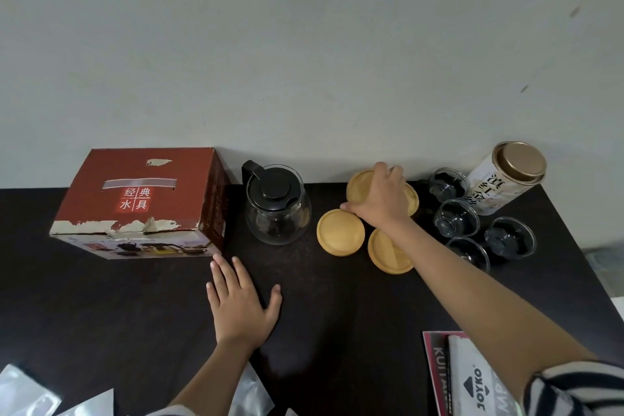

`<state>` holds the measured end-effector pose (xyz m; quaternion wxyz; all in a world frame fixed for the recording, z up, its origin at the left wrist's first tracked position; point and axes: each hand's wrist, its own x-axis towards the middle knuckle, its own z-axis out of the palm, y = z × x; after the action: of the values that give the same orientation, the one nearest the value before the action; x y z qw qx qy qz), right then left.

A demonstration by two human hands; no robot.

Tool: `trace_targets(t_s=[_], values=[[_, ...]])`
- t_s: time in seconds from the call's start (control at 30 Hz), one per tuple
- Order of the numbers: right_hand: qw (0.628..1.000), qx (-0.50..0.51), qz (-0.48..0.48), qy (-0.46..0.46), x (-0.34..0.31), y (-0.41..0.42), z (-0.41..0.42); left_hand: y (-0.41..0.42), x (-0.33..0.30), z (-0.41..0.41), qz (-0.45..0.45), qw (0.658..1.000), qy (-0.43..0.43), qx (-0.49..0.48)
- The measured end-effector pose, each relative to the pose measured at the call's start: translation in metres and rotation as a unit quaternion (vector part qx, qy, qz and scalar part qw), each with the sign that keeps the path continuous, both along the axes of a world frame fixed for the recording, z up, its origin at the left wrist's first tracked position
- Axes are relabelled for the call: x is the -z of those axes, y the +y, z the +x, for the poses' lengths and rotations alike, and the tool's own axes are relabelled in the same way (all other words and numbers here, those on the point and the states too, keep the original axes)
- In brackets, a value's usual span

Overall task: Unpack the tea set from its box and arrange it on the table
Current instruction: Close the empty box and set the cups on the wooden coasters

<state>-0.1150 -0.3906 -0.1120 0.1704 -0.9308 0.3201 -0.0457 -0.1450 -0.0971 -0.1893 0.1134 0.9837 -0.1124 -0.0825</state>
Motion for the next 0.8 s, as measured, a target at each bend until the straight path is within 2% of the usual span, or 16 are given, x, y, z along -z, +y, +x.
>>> trace_targets(t_s=[0.2, 0.4, 0.6, 0.7, 0.8], values=[[0.996, 0.037, 0.017, -0.079, 0.018, 0.024, 0.010, 0.000, 0.000, 0.000, 0.002, 1.000, 0.000, -0.002], [0.996, 0.027, 0.056, -0.064, 0.026, 0.034, 0.015, 0.000, 0.000, 0.000, 0.002, 1.000, 0.001, -0.002], [0.991, -0.031, 0.103, -0.076, 0.034, 0.043, 0.012, 0.000, -0.001, -0.001, 0.002, 1.000, 0.000, -0.002], [0.991, -0.051, 0.089, -0.087, 0.036, 0.047, 0.004, 0.000, -0.001, -0.001, 0.004, 1.000, 0.002, 0.000], [0.996, -0.059, 0.033, -0.049, 0.040, 0.055, -0.018, 0.000, -0.001, -0.002, 0.006, 1.000, 0.001, 0.000]])
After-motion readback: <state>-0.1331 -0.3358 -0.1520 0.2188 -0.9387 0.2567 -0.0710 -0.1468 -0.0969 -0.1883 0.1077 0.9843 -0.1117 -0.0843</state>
